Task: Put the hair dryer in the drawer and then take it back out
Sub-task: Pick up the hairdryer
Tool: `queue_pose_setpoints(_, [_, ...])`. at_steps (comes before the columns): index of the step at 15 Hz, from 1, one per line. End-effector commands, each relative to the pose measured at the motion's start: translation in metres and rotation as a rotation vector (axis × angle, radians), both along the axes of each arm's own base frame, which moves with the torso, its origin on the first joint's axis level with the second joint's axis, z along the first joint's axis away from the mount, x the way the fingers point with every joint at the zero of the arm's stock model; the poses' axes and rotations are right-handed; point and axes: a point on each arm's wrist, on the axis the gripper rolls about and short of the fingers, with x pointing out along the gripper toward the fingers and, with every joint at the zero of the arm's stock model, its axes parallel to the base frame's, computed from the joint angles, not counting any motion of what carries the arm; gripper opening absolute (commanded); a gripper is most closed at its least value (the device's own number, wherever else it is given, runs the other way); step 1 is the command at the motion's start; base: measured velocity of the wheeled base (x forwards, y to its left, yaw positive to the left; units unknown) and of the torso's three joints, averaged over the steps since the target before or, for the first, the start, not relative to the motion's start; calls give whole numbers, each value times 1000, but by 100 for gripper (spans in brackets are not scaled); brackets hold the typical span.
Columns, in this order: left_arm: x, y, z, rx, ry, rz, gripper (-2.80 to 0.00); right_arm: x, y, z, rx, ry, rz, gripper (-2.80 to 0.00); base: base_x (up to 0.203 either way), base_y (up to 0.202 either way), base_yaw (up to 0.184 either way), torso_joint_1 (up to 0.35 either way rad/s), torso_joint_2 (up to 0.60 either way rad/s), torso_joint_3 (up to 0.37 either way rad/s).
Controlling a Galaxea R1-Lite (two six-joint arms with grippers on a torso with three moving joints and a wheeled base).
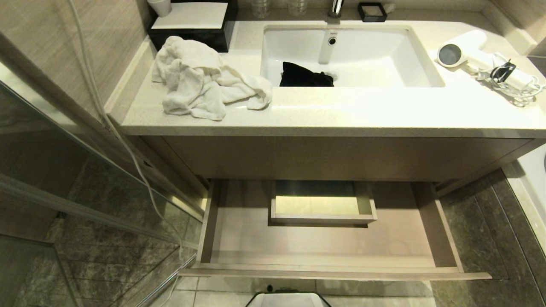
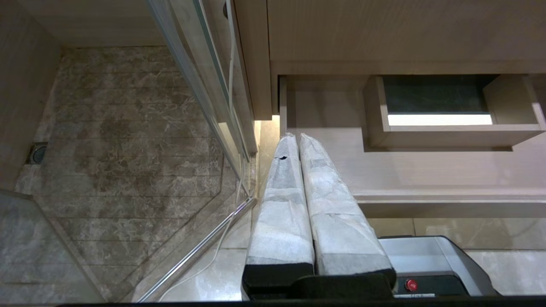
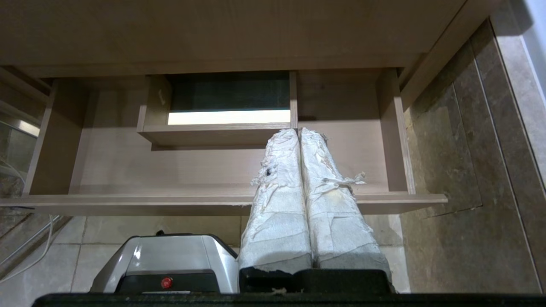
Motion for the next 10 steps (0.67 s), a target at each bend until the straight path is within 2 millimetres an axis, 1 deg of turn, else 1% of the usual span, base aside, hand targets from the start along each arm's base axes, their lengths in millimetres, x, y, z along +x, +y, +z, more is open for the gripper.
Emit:
queue_pose_setpoints(1, [0, 0, 0, 0, 2, 0, -280, 0, 0, -1, -7, 4, 3, -280, 0, 0, 0, 69, -124, -61])
queue_pose_setpoints(10, [0, 0, 0, 0, 1, 0, -280, 0, 0, 0, 0, 2, 1, -280, 0, 0, 0, 0, 0, 0])
